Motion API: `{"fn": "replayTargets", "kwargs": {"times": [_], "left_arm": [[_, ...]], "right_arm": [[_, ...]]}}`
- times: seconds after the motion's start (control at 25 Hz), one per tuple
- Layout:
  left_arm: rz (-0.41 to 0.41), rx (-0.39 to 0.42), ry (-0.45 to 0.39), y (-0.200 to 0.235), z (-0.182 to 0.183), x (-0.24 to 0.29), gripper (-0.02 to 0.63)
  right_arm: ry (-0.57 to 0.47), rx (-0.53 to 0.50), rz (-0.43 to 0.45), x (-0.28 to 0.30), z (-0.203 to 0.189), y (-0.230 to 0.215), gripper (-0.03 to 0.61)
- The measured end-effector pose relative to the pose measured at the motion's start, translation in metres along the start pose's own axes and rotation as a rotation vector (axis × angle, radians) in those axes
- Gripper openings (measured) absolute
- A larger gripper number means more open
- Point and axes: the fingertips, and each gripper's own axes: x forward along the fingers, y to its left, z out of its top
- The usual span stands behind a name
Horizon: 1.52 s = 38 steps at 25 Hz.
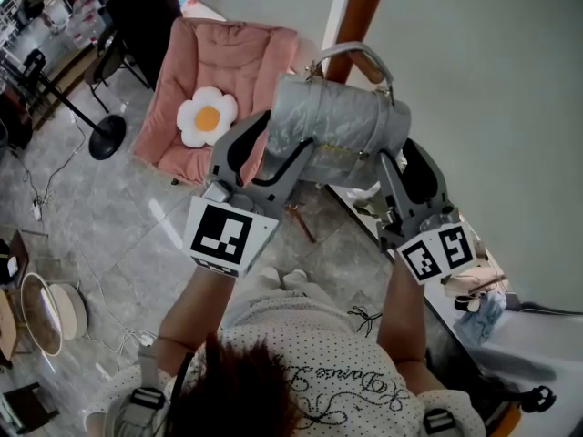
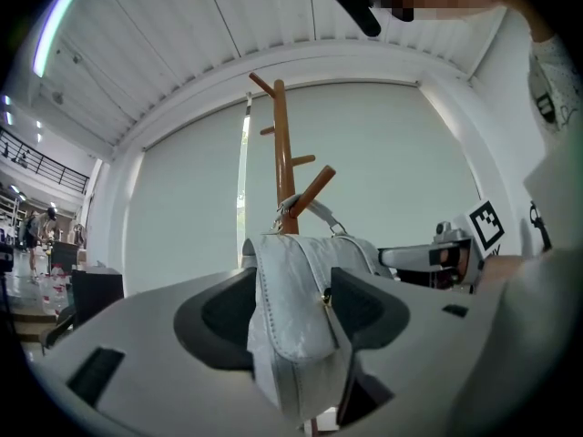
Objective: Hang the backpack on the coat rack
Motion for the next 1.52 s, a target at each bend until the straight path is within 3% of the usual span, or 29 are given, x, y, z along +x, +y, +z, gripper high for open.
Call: {"fn": "replayTargets", "kwargs": {"times": [0.28, 0.44, 0.64, 0.88, 1.52], "left_arm": [[0.024, -0.058, 0.046, 0.010, -0.004, -0.013, 0.249], [0.068, -0.043, -0.007, 0.019, 0.006, -0.021, 0.243], [0.180, -0.025, -0.061, 0.039, 0.019, -0.044, 0.135], [0.247, -0.034, -0.070, 0.048, 0.012, -0.052, 0.015], [0.197, -0.042, -0.049, 0.037, 0.003, -0.046, 0.005]], "right_arm": [[-0.050, -0.088, -0.040, -0.009, 0.022, 0.005, 0.200], [-0.057, -0.114, -0.034, -0.011, 0.029, 0.014, 0.167], [-0.052, -0.168, -0.061, -0.016, 0.032, 0.023, 0.094], [-0.050, -0.182, -0.094, -0.024, 0.028, 0.026, 0.014], [-0.020, -0.129, -0.144, -0.030, 0.018, 0.025, 0.012]]}}
